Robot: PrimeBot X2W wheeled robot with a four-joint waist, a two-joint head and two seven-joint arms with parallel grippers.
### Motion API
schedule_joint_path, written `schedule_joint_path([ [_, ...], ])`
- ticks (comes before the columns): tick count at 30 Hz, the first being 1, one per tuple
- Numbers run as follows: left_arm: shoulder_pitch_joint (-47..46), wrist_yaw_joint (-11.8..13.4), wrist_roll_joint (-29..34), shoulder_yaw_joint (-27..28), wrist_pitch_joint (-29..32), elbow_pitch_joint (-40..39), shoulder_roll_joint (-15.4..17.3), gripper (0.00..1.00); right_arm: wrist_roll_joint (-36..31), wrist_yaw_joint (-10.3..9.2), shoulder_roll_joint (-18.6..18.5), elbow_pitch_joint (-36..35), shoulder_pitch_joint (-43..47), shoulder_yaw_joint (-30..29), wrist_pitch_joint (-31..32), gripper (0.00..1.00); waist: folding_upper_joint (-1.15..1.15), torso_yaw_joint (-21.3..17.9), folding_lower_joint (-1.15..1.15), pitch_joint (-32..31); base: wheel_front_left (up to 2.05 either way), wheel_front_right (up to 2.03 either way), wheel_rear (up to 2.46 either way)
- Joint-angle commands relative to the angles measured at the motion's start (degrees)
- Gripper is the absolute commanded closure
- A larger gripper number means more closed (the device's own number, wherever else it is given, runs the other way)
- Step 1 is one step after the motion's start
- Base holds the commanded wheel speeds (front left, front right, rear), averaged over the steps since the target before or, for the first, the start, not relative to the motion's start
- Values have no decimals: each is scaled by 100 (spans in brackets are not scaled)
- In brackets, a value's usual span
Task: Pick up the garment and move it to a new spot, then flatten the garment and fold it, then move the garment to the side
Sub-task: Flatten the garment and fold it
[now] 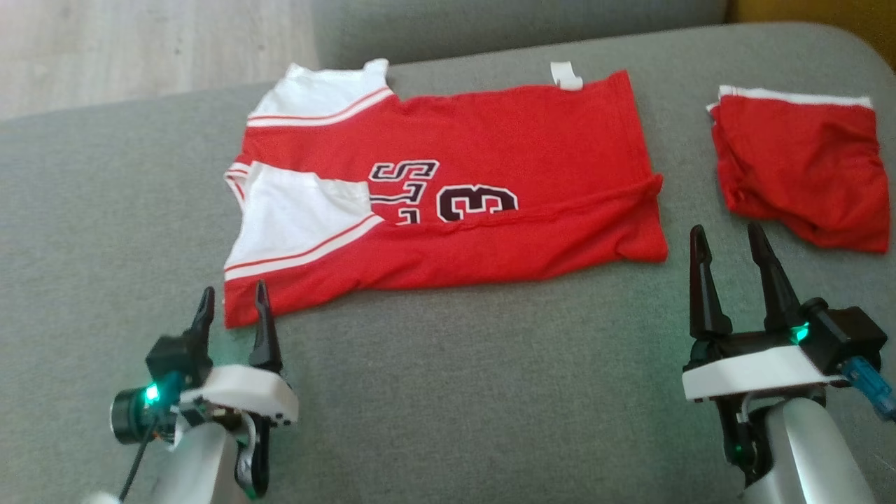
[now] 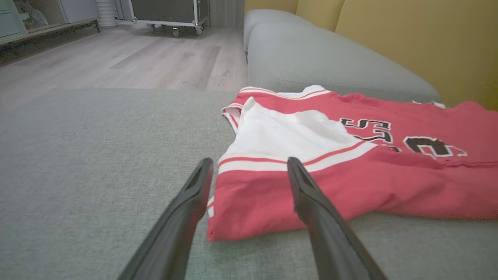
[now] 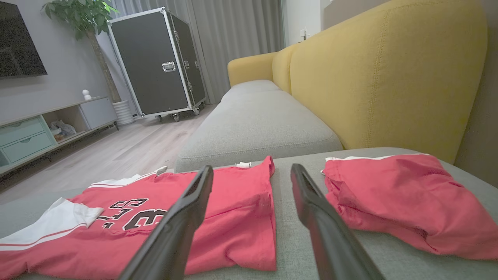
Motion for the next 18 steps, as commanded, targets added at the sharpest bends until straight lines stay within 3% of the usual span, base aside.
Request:
schedule_joint_path([
  [1,-355,69,-19,227,17,41,71,0,37,37,18,-202,-225,152,-31,0,0,-107,-2,139,0,0,0],
  [8,-898,347,-37,303,314,1067,149,0,168,37,25,-164,-309,302,-31,0,0,-277,-2,362,0,0,0],
  [17,-1251,365,-87,236,724,1826,206,0,390,37,28,-239,-436,429,-31,0,0,-358,-2,531,0,0,0],
  [18,-1265,330,-94,214,794,1894,209,10,412,37,28,-242,-443,429,-31,0,0,-359,-2,524,0,0,0],
])
